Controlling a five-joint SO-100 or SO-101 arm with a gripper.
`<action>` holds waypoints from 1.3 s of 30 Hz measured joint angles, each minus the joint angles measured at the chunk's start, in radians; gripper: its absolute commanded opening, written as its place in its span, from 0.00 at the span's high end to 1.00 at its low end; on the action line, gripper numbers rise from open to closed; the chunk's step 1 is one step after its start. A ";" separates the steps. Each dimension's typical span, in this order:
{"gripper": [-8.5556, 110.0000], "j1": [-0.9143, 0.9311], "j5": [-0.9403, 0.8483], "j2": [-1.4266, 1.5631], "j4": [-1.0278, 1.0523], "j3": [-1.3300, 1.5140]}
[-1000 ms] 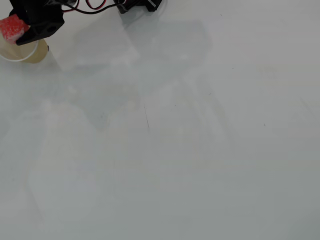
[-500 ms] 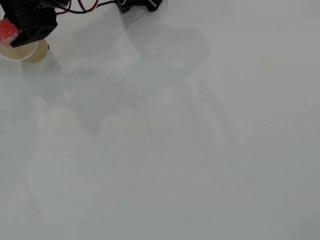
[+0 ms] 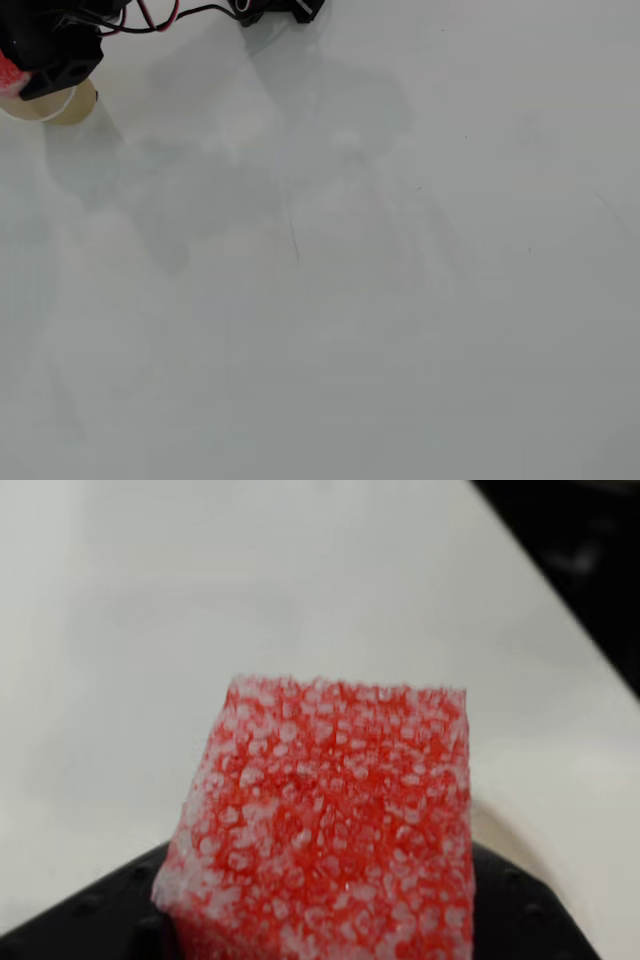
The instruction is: Pick up the cube and drop it in the cup.
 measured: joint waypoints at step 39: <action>0.85 0.034 0.000 -0.064 0.091 -0.060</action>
